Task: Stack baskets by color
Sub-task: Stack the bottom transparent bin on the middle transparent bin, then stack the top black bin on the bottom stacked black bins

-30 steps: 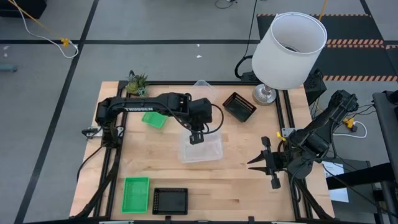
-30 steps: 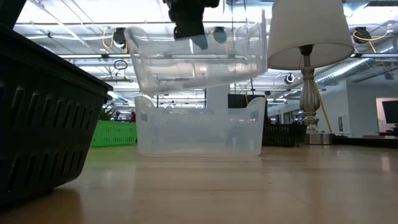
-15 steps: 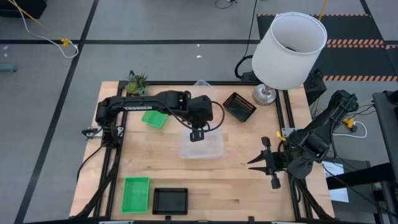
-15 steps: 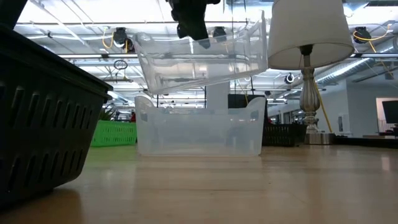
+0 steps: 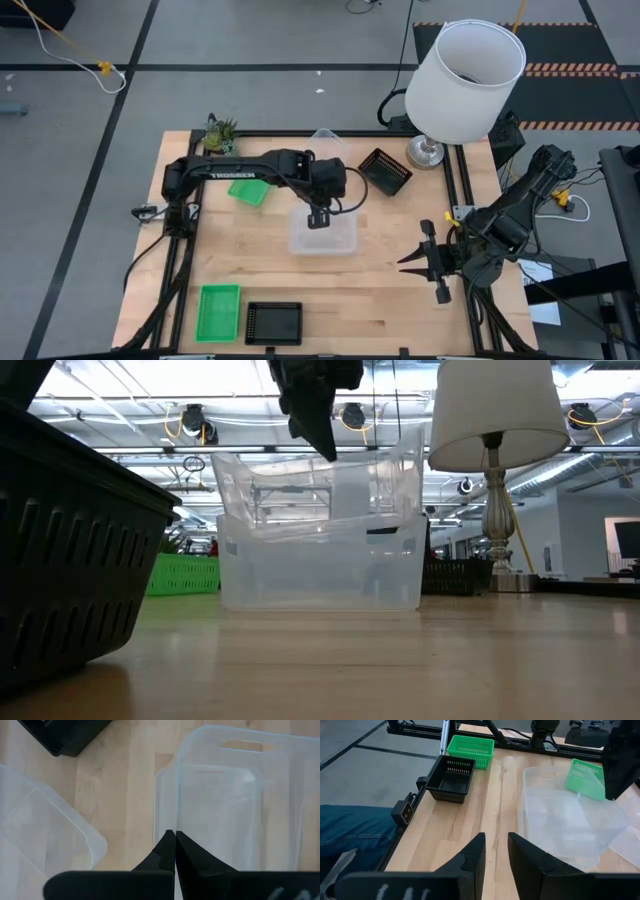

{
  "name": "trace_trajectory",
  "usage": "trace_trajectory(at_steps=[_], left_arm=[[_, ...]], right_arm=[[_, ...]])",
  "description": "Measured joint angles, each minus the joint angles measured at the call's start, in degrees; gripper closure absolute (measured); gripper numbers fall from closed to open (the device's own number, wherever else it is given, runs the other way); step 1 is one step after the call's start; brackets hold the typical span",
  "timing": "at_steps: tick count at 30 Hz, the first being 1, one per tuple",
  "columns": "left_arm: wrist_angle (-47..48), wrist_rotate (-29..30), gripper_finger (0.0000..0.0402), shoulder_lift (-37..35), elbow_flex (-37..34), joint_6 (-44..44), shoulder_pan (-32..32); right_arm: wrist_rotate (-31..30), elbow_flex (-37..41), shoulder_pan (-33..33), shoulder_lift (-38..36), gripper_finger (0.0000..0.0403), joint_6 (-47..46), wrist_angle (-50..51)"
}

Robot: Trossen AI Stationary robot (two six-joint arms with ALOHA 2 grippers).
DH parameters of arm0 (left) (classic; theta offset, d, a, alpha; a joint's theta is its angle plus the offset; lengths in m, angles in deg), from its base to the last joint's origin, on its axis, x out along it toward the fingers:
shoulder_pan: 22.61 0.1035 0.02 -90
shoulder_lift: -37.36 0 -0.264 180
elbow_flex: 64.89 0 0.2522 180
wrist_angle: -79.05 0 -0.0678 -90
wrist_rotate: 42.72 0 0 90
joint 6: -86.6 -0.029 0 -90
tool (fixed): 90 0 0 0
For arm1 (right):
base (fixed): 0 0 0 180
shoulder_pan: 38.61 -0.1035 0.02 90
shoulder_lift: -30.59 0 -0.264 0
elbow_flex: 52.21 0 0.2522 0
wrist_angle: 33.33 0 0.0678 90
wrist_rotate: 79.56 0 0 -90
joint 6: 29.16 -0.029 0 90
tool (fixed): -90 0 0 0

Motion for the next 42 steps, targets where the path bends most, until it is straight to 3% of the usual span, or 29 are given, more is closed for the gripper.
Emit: trace_trajectory(at_steps=[15, 24, 29, 33, 42], left_arm=[[-0.05, 0.52, 0.0371, 3.04, -0.04, 0.18, 0.66], [-0.77, 0.52, 0.0305, 3.07, -0.02, 1.94, 0.08], [-0.75, 1.20, 0.0281, 2.24, -0.01, 7.92, -0.89], [0.21, 6.21, 0.0280, -0.08, 0.06, 10.56, -3.96], [2.03, 23.58, 0.0280, -5.79, 0.02, 15.43, -16.31]], right_arm=[[0.00, 0.00, 0.02, 0.01, 0.0325, 0.00, -0.02], [0.00, 0.00, 0.01, -0.01, 0.0325, 0.00, 0.04], [-0.04, 0.00, 0.02, 0.01, 0.0325, -0.02, 0.16], [-0.10, 0.00, 0.02, 0.00, 0.0325, -0.79, 0.47], [-0.37, 0.64, 0.02, 0.09, 0.0325, -4.45, 1.64]])
